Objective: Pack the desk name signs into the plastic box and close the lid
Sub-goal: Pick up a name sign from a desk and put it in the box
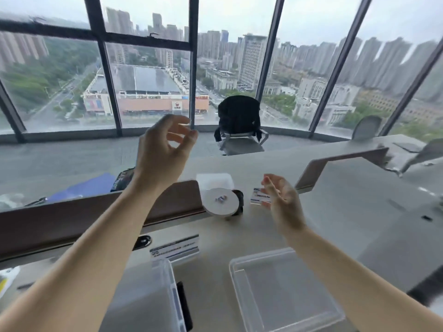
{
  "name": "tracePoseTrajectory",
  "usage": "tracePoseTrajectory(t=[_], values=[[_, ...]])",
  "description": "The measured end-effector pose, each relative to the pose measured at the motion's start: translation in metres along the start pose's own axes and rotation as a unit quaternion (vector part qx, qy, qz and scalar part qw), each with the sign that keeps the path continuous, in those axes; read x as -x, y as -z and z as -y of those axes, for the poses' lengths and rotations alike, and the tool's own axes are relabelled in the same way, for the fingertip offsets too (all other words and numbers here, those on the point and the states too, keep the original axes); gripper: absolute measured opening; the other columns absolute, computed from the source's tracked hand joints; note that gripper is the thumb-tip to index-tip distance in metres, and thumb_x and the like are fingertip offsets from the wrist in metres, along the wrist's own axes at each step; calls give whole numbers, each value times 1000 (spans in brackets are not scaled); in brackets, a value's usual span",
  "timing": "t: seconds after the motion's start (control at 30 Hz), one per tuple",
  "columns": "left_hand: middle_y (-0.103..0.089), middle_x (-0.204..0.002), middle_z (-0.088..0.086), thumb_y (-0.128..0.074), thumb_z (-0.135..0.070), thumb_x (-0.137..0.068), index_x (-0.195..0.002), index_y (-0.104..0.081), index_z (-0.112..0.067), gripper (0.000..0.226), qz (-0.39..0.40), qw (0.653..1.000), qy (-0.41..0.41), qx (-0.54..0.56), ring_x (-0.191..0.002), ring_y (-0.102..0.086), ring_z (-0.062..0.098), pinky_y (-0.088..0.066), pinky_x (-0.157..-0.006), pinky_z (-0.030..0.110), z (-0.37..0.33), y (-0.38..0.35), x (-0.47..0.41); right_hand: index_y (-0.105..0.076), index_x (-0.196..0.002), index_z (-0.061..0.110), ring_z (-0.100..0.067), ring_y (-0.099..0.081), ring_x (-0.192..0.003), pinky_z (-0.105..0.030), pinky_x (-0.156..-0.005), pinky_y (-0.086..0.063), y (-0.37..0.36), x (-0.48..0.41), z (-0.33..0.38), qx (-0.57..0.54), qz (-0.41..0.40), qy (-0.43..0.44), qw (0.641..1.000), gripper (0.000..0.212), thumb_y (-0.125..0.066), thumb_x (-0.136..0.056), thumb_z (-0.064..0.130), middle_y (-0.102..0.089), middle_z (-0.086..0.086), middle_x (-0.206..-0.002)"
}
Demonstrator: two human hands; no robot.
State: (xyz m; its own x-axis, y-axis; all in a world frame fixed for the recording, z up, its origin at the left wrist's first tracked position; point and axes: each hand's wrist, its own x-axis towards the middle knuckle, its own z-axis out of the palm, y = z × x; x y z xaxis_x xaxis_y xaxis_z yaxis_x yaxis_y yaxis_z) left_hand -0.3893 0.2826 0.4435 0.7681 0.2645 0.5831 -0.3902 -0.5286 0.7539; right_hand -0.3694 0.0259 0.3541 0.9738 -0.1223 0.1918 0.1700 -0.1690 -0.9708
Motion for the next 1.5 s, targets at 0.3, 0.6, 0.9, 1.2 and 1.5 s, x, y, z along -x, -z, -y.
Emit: tracePoseTrajectory(t=[0.3,0.6,0.9,1.2,1.5], values=[[-72,-111,-10,-68,-31,-97,-114,-68,-28,18,124,973,141,137,-108,-69,10,-58,-97,41,-3,-160,-6,-60,-124,17,-19,-65,-111,-29,-77,-56,108,-83,-29,-8,-80,-25,996,31,-56,-99,35,-67,-5,-117],[-70,-116,-9,-66,-33,-98,-130,-65,-20,35,200,938,234,159,-109,-68,14,-52,-98,30,68,-301,-25,-61,-120,21,-8,-64,-86,-34,-79,-55,130,-171,-84,14,-149,-55,987,29,-54,-99,39,-68,2,-109],[-63,-132,4,-66,-27,-98,-138,-56,-12,44,237,908,314,144,-114,-62,12,-50,-107,41,171,-411,-32,-60,-120,24,-10,-61,-111,-45,-107,-48,117,-253,-208,31,-145,-150,978,26,-55,-98,38,-65,7,-115],[-42,-159,0,-61,-30,-99,-157,-34,-15,65,261,900,350,4,-145,-41,18,-32,-119,37,294,-526,-21,-51,-112,27,-11,-54,-93,-36,-95,-45,103,-335,-379,24,-161,-241,957,11,-48,-102,29,-60,9,-103],[-34,-162,1,-53,-19,-103,-163,-20,-16,69,253,863,437,22,-96,-56,1,-31,-89,25,364,-612,-12,-47,-136,17,-17,-51,-98,-30,-88,-36,93,-377,-478,48,-180,-292,938,37,-46,-99,17,-59,2,-118]])
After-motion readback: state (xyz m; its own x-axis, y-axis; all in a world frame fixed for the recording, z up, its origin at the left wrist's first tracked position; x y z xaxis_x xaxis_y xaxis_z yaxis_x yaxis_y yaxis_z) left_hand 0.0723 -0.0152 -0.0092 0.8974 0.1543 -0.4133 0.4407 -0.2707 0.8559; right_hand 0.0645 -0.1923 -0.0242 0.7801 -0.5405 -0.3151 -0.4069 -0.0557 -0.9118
